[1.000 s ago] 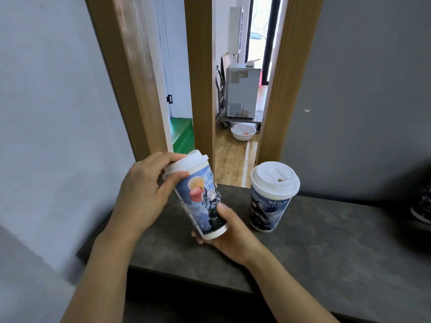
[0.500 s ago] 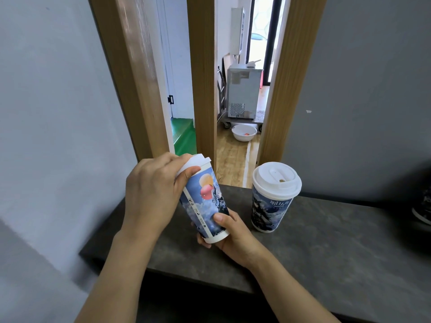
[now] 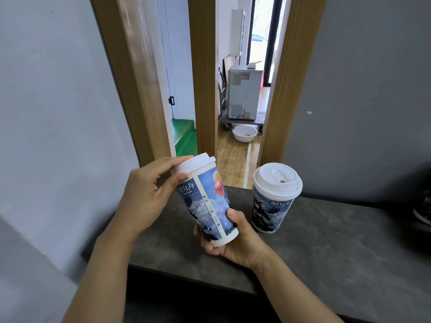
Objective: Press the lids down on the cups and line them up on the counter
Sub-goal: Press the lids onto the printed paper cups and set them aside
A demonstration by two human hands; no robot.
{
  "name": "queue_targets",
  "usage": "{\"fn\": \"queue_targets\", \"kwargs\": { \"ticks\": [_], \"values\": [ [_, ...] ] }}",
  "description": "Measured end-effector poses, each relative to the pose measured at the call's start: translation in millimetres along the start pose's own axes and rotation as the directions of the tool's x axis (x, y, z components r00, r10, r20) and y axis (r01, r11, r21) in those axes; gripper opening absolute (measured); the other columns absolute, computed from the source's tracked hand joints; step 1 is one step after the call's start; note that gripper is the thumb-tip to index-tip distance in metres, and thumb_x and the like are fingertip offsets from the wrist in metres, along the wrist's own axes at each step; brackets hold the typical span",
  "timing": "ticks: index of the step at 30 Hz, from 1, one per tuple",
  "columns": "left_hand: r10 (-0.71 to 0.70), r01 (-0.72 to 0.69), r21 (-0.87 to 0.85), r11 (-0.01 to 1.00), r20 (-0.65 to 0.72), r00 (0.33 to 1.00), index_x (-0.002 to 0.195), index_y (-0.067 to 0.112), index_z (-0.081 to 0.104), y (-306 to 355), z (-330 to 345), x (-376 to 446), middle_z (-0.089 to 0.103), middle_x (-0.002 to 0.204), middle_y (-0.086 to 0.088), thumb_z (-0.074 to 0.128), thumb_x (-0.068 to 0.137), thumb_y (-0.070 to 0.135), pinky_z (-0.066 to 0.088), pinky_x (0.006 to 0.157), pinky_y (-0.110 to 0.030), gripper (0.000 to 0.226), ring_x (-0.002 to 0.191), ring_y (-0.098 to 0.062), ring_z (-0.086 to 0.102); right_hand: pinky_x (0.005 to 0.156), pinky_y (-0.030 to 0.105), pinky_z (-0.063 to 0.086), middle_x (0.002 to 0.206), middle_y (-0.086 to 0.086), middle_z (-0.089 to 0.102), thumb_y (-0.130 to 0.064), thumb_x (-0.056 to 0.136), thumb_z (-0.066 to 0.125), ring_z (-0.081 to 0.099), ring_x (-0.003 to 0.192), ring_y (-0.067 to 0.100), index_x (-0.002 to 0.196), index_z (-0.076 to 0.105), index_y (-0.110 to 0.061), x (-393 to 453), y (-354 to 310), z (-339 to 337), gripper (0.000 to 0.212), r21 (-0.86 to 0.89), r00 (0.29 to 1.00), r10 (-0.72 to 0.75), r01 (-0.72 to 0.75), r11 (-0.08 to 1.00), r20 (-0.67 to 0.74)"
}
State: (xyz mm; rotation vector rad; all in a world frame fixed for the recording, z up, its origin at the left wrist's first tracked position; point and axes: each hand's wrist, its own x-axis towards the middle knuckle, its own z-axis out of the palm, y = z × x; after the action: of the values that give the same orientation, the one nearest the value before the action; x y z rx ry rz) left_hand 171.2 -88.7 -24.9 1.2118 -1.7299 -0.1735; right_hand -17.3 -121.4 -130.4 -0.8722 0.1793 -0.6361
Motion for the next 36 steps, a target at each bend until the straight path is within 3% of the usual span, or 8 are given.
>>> {"fn": "queue_targets", "kwargs": {
  "ticks": [4, 9, 15, 19, 22, 27, 33, 36],
  "values": [
    [0.059, -0.054, 0.089, 0.995, -0.053, 0.997, 0.124, 0.032, 0.061, -3, 8, -2, 0.057, 0.116, 0.032, 0.053, 0.092, 0.037, 0.05, 0.082, -0.012, 0.033, 0.105, 0.01, 0.056, 0.062, 0.022, 0.049, 0.103, 0.01, 0.068, -0.056, 0.077, 0.075, 0.063, 0.071, 0.017, 0.123, 0.062, -0.015, 1, 1, -2, 0.064, -0.014, 1.0, 0.008, -0.008, 1.0, 0.005],
    [0.078, -0.048, 0.38, 0.924, -0.063, 0.995, 0.122, 0.017, 0.066, 3, 18, -2, 0.071, 0.114, -0.003, 0.047, 0.093, 0.045, 0.046, 0.083, -0.03, 0.044, 0.098, -0.024, 0.064, 0.093, 0.046, 0.05, 0.118, 0.016, 0.066, -0.026, 0.05, 0.095, 0.064, 0.105, 0.028, 0.135, 0.045, -0.002, 8, 10, -3, 0.101, -0.213, 0.943, -0.189, 0.132, 0.968, -0.273],
    [-0.066, 0.066, 0.004, 0.998, 0.042, 0.997, 0.123, 0.055, 0.048, -1, 22, -3, 0.05, 0.122, 0.04, 0.052, 0.084, 0.057, 0.052, 0.075, -0.011, 0.039, 0.115, 0.008, 0.051, 0.073, 0.04, 0.058, 0.117, 0.019, 0.065, -0.025, 0.055, 0.089, 0.067, 0.09, 0.028, 0.137, 0.041, 0.002, 6, 5, 1, 0.099, -0.168, 0.905, -0.249, 0.202, 0.965, -0.345],
    [-0.125, 0.124, -0.197, 0.973, 0.004, 0.992, 0.119, 0.056, 0.047, -8, 19, -2, 0.051, 0.133, 0.033, 0.053, 0.087, 0.045, 0.042, 0.099, -0.011, 0.035, 0.127, 0.01, 0.045, 0.058, 0.029, 0.051, 0.095, 0.014, 0.068, -0.05, 0.045, 0.094, 0.065, 0.066, 0.027, 0.124, 0.056, -0.004, 4, -3, 4, 0.099, -0.034, 0.926, -0.176, 0.175, 0.984, -0.335],
    [-0.133, 0.139, -0.199, 0.97, 0.04, 0.99, 0.126, 0.047, 0.049, -11, 20, -3, 0.052, 0.136, 0.024, 0.052, 0.091, 0.041, 0.047, 0.098, -0.022, 0.036, 0.128, 0.003, 0.047, 0.058, 0.027, 0.049, 0.097, 0.013, 0.068, -0.056, 0.053, 0.09, 0.066, 0.067, 0.025, 0.122, 0.058, -0.009, 1, -5, 4, 0.089, -0.033, 0.969, -0.106, 0.101, 0.994, -0.225],
    [-0.091, 0.087, -0.1, 0.991, -0.034, 0.995, 0.11, 0.047, 0.054, -8, 18, -3, 0.057, 0.114, 0.03, 0.053, 0.089, 0.041, 0.049, 0.076, -0.007, 0.021, 0.113, 0.001, 0.055, 0.058, 0.024, 0.046, 0.101, 0.012, 0.07, -0.059, 0.062, 0.083, 0.066, 0.07, 0.023, 0.124, 0.058, -0.012, 0, -5, 5, 0.082, -0.033, 0.984, -0.026, 0.02, 0.999, -0.176],
    [-0.021, 0.074, 0.288, 0.955, -0.185, 0.982, 0.114, 0.017, 0.069, -3, 27, -4, 0.056, 0.102, 0.004, 0.06, 0.081, 0.045, 0.042, 0.067, -0.02, 0.044, 0.096, -0.017, 0.055, 0.082, 0.031, 0.057, 0.121, 0.015, 0.066, -0.03, 0.049, 0.087, 0.068, 0.105, 0.019, 0.121, 0.049, -0.012, 6, 8, -1, 0.083, -0.504, 0.775, -0.414, 0.144, 0.852, -0.478],
    [0.005, 0.017, 0.156, 0.988, -0.141, 0.99, 0.118, 0.031, 0.066, 0, 25, -5, 0.055, 0.106, 0.014, 0.058, 0.081, 0.051, 0.051, 0.075, -0.022, 0.042, 0.101, -0.002, 0.053, 0.074, 0.027, 0.057, 0.115, 0.012, 0.07, -0.028, 0.05, 0.087, 0.069, 0.101, 0.018, 0.118, 0.052, -0.009, 5, 10, -6, 0.079, -0.538, 0.759, -0.463, 0.178, 0.824, -0.458]
  ]
}}
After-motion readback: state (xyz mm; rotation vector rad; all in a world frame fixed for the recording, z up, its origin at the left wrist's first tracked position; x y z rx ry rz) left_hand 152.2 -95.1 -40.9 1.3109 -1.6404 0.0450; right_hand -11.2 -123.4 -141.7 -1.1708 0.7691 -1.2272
